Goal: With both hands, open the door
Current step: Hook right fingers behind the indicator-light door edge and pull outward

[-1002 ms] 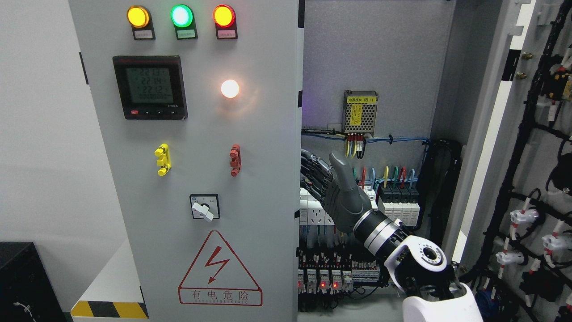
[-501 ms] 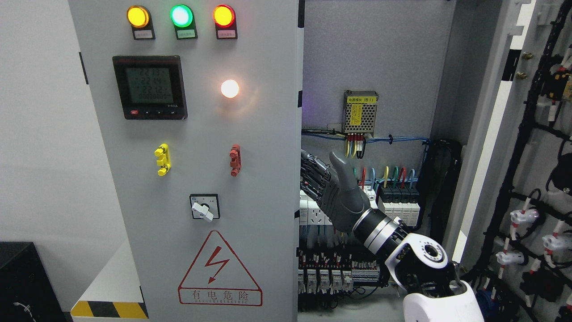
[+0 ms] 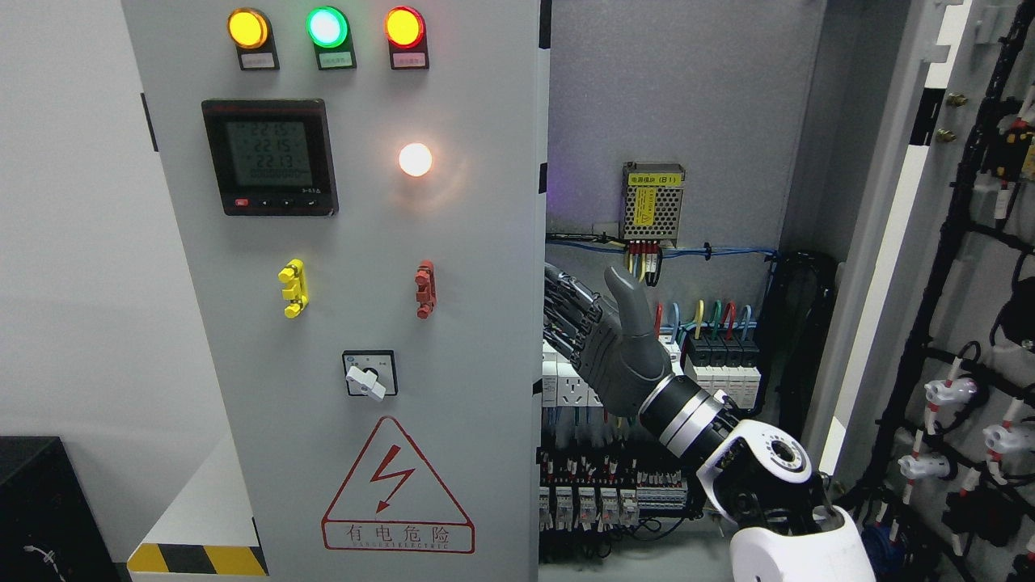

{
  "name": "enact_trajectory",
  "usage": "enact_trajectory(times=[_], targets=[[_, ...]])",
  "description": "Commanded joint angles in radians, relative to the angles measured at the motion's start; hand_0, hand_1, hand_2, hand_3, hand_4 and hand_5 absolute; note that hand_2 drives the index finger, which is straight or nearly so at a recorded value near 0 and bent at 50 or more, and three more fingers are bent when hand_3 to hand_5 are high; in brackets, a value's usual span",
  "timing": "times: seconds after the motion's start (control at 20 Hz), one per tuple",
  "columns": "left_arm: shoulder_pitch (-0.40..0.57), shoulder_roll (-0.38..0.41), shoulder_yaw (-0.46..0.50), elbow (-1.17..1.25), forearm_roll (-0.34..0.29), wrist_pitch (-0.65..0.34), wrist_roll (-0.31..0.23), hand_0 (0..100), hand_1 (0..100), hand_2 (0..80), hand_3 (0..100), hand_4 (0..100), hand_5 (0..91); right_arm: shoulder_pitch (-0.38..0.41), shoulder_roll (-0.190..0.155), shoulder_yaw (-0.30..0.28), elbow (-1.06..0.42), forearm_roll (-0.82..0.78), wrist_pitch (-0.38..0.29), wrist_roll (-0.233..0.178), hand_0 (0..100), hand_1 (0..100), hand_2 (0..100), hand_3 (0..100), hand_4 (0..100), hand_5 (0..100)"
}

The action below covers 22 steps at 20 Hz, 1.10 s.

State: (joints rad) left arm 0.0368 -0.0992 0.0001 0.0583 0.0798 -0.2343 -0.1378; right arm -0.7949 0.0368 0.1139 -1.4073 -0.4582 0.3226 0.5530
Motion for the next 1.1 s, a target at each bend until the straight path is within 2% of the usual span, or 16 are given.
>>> enact_trajectory(times=[0.0,0.15,0.4,0.55,0.85,0.95,1.05], targets=[[0.000,0.001,-0.020,0.000,0.000,0.000,0.000,0,0,0.0,0,0,0.0,-0.001,-0.001,0.003,-0.001,-0.019,-0.002,-0.001,0,0,0,0,0,0],[0.000,-0.001,-0.020,0.000,0.000,0.000,0.000,0,0,0.0,0,0,0.0,-0.001,-0.001,0.006,-0.001,-0.023,-0.002,0.042,0,0,0,0,0,0],[0.000,-0.001,-0.020,0.000,0.000,0.000,0.000,0,0,0.0,0,0,0.0,0.003,-0.003,0.007,-0.002,-0.025,-0.002,0.054,0,0,0,0,0,0],[0.000,-0.001,-0.020,0.000,0.000,0.000,0.000,0,0,0.0,0,0,0.0,0.002,-0.002,0.004,-0.002,-0.023,-0.002,0.125,0,0,0,0,0,0],[0.000,-0.001,-0.020,0.000,0.000,0.000,0.000,0,0,0.0,0,0,0.0,0.011,-0.001,0.004,-0.022,-0.023,-0.005,0.128,0,0,0,0,0,0],[0.000,0.000,-0.020,0.000,0.000,0.000,0.000,0,0,0.0,0,0,0.0,0.037,-0.003,0.021,-0.067,-0.023,-0.005,0.133,0,0,0,0,0,0],[0.000,-0.001,-0.020,0.000,0.000,0.000,0.000,0,0,0.0,0,0,0.0,0.074,-0.003,0.076,-0.120,-0.023,-0.005,0.133,0,0,0,0,0,0]])
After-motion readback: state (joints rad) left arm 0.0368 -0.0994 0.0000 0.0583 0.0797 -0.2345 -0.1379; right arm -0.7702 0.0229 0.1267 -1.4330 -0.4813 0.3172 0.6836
